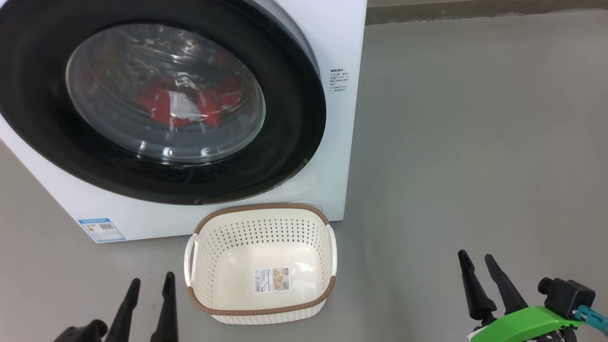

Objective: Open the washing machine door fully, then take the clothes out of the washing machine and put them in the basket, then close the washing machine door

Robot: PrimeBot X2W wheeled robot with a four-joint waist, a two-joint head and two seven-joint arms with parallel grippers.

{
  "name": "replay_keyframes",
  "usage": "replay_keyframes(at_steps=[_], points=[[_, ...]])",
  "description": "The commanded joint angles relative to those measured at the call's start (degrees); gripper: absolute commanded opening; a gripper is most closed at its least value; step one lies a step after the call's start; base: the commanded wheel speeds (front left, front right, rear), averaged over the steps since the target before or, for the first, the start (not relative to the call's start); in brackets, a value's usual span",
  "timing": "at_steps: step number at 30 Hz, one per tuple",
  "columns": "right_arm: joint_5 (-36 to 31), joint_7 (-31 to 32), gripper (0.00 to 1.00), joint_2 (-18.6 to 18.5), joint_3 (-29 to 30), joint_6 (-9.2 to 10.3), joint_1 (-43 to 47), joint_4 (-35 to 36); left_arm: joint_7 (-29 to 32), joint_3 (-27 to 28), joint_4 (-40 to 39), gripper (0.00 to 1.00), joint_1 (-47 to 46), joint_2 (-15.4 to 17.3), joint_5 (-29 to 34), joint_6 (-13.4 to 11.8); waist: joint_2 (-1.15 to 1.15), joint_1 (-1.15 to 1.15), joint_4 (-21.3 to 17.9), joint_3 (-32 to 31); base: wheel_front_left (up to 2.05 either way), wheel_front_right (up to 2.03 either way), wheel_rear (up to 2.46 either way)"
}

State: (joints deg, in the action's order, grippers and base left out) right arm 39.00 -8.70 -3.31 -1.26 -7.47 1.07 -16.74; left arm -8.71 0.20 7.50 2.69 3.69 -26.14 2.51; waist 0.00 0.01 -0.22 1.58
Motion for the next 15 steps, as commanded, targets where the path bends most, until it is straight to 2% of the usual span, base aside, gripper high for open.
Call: replay_keyframes(at_steps=[1, 15], points=[[-1.7, -1.0, 1.0, -0.9, -1.5, -0.02, -0.3, 1.2, -0.9, 1.4, -2.0, 1.0, 0.0, 0.9, 2.1, -0.3, 0.0, 0.0, 0.0, 0.0, 0.0, 0.0, 0.0], [-8.8, -3.3, 1.0, -1.3, -2.2, -0.02, 0.4, 0.4, -3.3, 1.9, -2.1, 1.0, 1.3, 0.5, 11.5, -0.3, 0.0, 0.0, -0.6, 0.0, 0.0, 0.0, 0.0]])
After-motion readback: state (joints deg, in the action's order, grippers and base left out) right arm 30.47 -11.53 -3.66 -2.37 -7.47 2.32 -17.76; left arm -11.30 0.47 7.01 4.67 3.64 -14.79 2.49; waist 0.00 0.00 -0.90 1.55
